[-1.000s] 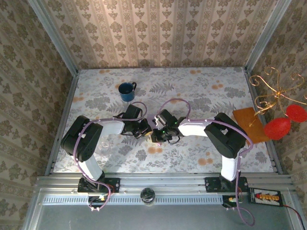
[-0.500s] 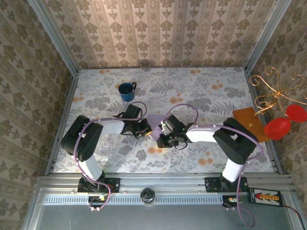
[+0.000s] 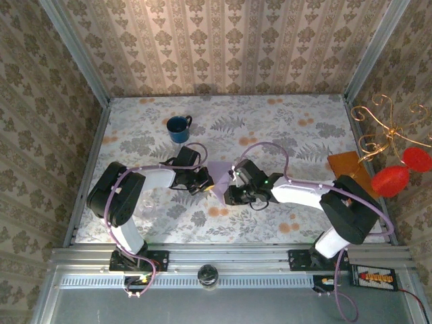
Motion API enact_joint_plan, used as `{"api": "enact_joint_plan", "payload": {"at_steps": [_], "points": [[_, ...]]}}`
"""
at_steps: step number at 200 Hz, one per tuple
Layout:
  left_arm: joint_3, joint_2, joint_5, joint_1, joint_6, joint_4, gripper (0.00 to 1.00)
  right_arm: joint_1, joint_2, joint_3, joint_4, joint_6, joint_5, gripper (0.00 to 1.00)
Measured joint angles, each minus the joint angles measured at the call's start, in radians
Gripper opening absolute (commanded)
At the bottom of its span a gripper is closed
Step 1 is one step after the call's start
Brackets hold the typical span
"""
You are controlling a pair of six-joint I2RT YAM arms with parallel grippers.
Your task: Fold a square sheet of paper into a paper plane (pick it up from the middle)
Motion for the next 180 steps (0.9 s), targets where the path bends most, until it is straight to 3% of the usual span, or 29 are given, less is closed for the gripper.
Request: {"api": "enact_joint_plan", "payload": {"at_steps": [87,180], "points": [[0.005,0.001,0.002,0.0,0.006,-0.005,0.03,0.008,0.21,0.137,0.018,0.035,0.007,0.07],[0.007,-0.047,0.001,-0.001,0.125,-0.003,0.07,0.008,0.23,0.153,0.006,0.042,0.01,0.06]]}}
